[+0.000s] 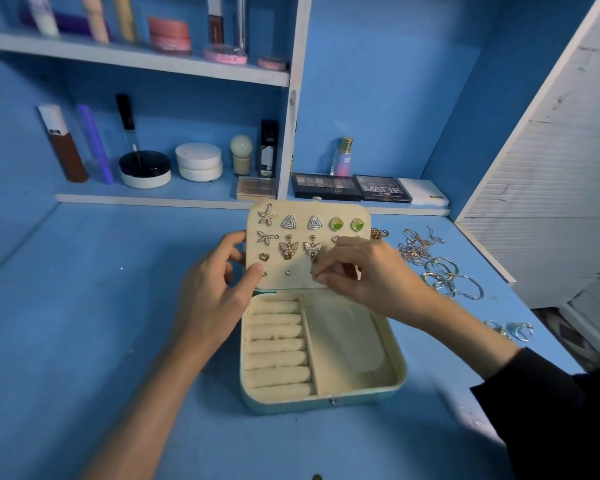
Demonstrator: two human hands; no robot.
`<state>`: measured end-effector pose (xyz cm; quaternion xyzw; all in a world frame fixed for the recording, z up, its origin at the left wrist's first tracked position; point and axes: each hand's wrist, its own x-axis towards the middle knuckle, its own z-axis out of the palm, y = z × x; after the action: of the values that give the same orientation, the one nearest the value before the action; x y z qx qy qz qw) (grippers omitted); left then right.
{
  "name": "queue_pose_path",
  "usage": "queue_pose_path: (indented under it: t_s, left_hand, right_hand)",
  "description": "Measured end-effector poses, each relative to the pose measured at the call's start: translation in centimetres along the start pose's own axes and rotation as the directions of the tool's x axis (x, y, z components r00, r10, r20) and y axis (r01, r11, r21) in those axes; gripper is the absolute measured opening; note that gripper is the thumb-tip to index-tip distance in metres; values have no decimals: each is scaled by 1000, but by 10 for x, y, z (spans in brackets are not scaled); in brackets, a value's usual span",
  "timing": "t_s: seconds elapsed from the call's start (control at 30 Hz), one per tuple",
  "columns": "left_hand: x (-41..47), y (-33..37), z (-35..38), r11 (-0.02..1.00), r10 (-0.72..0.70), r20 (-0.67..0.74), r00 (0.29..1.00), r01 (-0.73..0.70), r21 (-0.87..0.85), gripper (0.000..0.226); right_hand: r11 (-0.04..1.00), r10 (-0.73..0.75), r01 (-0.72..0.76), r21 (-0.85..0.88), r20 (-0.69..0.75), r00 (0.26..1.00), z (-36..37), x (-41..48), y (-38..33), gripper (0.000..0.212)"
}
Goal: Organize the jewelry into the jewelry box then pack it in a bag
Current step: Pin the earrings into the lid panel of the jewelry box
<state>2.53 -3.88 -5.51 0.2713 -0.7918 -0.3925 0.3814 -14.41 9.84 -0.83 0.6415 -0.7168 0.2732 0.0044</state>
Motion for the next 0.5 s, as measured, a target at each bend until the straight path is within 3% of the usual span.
queue_pose_path:
  t_s: [0.1,0.5]
  left_hand:
    - [0,2,-1,1000,-5,12,1000,5,9,33]
    - [0,2,0,999,-24,11,1000,24,24,45]
  right_hand:
    - [999,11,-12,-40,-23,1000,3,0,1,7]
    - [986,23,-34,-161,-71,997,10,2,-8,7]
